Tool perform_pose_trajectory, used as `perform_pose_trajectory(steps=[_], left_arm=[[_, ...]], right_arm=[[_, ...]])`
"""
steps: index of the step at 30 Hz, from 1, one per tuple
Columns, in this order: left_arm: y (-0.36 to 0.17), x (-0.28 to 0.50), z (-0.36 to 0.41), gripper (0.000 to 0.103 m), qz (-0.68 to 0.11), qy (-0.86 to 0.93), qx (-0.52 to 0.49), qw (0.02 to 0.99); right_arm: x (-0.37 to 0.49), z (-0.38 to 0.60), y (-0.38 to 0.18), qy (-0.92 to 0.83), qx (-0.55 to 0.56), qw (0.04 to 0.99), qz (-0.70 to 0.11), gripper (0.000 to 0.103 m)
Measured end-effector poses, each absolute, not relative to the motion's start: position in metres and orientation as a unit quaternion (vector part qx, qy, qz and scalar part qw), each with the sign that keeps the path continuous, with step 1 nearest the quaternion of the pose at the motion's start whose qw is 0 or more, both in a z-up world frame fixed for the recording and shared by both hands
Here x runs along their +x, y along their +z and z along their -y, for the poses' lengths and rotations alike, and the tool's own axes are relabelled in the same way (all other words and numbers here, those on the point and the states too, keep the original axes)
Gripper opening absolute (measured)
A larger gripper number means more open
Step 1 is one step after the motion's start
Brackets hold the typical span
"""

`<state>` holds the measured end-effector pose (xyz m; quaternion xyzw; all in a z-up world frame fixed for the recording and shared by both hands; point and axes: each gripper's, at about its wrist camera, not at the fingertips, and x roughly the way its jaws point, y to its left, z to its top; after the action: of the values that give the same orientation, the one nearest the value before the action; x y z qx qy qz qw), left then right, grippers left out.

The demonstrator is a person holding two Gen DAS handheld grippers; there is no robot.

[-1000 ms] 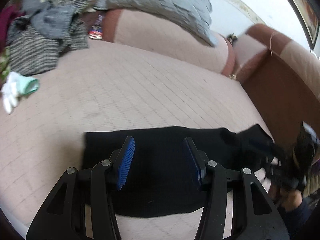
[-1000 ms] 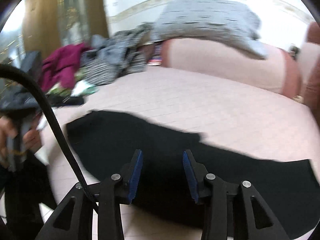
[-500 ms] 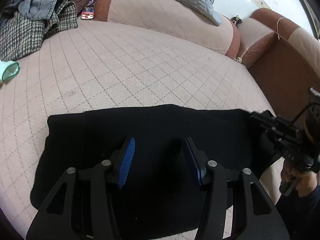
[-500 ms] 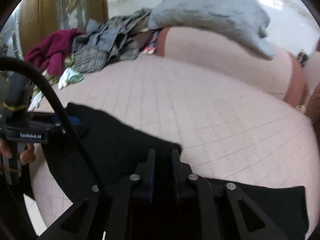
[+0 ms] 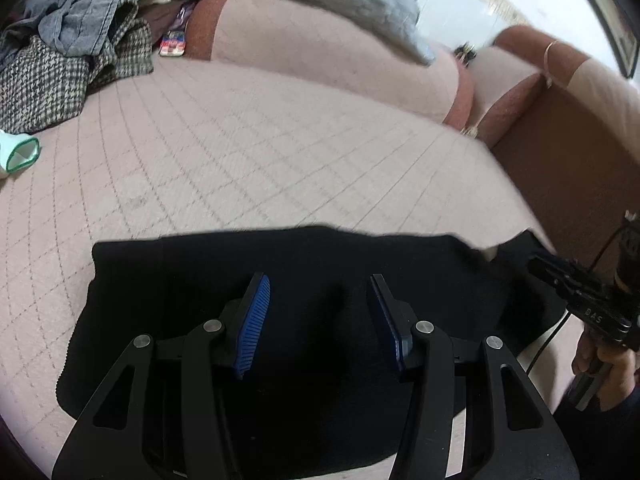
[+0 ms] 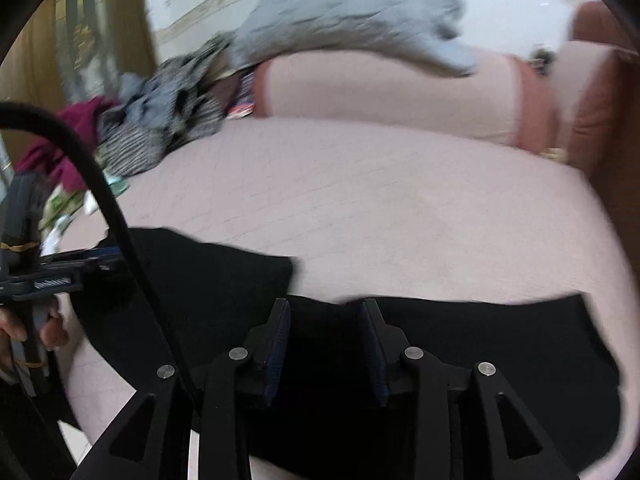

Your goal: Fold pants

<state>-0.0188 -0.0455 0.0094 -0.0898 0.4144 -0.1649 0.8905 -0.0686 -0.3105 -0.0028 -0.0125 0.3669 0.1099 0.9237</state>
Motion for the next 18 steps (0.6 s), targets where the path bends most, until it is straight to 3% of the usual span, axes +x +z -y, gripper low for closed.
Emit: perform_pose_trajectory(steps=[4,8,12,18], left_arm=[[0.021,-0.024,0.050,0.050,-0.388,-0.181,-0.092,0.899],[0.019,-0.021,0.059,0.050,-0.397,-0.191,-0.089,0.893],[0.017,-0.018,0.072,0.050,-0.402,-0.203,-0.081,0.889],[0.022,-0.020,0.100,0.050,-0.388,-0.259,-0.068,0.882]], right_arm=[[-0.098,0.379,0.008,-0.008,0.015,0.936,-0.353,0.048],[-0.105,0.443,0.004,-0.109,0.058,0.919,-0.373,0.048],[-0.109,0.471,-0.004,-0.126,0.100,0.900,-0.405,0.048],[-0.130,0.484,-0.011,-0.106,0.181,0.896,-0.391,0.048]])
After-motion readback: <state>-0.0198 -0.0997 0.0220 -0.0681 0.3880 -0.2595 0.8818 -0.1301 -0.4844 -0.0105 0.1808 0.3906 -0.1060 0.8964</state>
